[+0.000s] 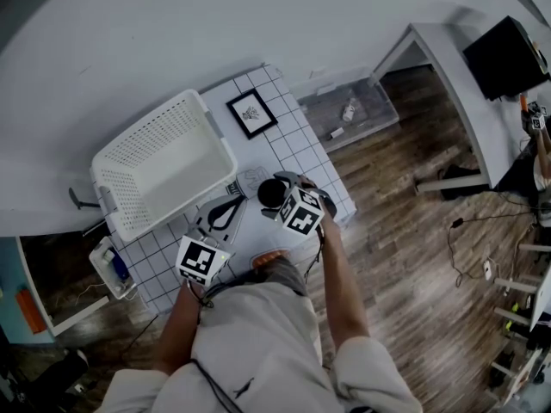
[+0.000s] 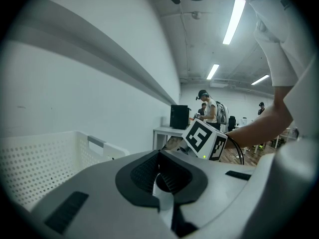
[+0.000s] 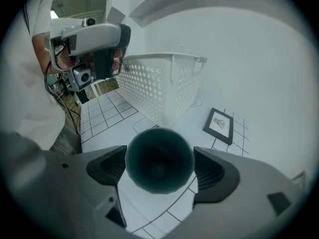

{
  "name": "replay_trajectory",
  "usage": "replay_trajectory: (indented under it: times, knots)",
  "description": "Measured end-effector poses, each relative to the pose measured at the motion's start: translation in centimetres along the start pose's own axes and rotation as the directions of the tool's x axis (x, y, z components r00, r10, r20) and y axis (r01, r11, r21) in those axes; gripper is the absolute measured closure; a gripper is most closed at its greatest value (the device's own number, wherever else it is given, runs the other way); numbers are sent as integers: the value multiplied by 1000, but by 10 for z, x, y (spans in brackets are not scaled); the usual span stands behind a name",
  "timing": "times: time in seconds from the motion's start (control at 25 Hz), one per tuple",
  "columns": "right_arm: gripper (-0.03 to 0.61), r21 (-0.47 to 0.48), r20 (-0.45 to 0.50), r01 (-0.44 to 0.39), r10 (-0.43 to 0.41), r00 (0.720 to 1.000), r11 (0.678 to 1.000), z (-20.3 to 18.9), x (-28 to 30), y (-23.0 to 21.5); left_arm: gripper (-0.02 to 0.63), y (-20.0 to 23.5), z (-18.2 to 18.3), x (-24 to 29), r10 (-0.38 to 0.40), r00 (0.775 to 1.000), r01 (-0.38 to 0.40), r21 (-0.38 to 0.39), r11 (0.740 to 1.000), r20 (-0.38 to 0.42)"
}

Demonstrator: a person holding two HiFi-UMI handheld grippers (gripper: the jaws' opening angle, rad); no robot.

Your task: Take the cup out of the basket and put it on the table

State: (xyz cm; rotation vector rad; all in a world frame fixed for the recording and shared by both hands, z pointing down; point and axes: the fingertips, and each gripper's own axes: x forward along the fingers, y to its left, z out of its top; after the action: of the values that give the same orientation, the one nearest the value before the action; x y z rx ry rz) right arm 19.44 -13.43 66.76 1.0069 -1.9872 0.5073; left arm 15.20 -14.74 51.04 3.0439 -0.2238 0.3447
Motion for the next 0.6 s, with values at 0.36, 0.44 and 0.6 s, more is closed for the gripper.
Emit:
replay_trajectory:
  times: [0.36,0.44,0.6]
  knots:
    - [178,13,14,14,-15,1000,1000,-2,-19,1,606,-1,3,0,2,1000,-2,11,1000,-7]
    - [178,41,40,26,-28,999,999,-4,-30,2,606,0,3,0,2,1000,-2,7,1000,-1]
    - [181,113,164,73,-92,982,991,6,-64,2,606,2,4,-2,4,1000,-4,1,1000,8]
